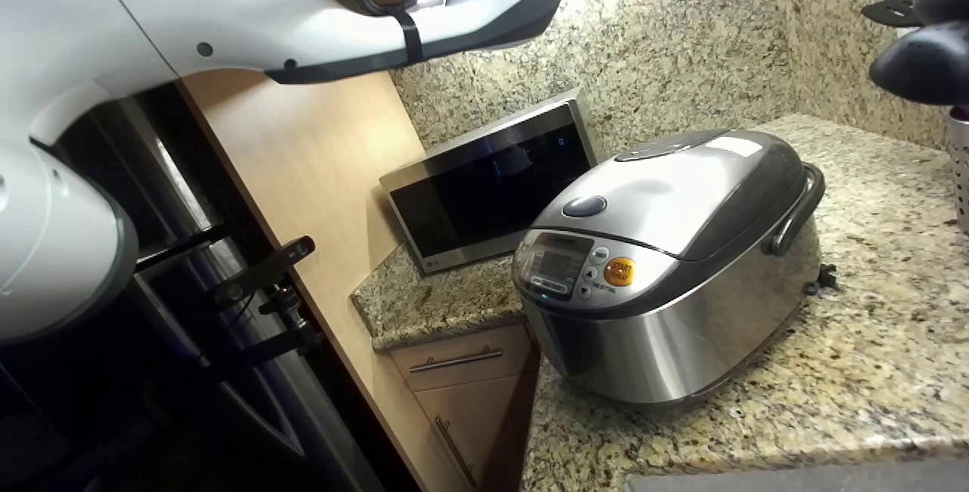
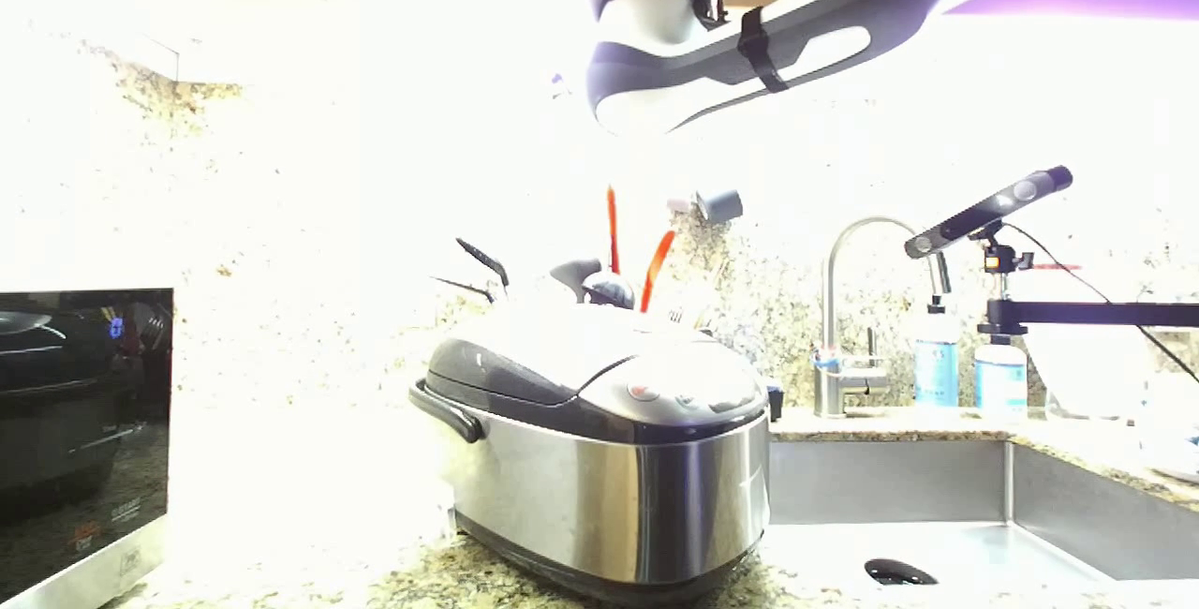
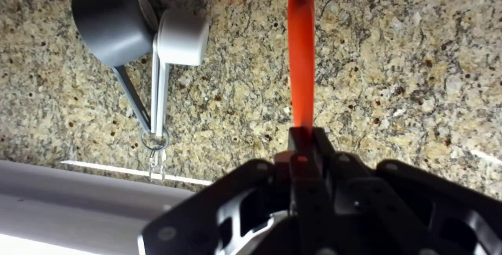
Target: Pick up an orange ladle and put it on the counter top
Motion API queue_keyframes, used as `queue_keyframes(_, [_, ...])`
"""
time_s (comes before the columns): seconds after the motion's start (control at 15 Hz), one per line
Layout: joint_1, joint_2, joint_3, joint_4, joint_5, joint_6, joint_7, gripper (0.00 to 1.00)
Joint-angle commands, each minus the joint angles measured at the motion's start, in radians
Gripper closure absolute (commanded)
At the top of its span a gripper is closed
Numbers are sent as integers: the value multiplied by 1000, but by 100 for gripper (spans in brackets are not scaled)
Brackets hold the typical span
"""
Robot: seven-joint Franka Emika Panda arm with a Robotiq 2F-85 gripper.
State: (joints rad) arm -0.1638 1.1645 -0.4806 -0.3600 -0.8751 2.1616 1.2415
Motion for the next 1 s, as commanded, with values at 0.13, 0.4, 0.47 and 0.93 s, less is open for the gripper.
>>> queue_keyframes(0.13, [44, 2, -55, 0, -79, 29, 60, 98])
queue_keyframes(0.4, [66, 1, -54, 0, -127, 31, 49, 98])
queue_keyframes(0.47, [70, 2, -50, 0, -135, 27, 41, 98])
queue_keyframes(0.93, [79, 19, -51, -2, -214, 14, 12, 98])
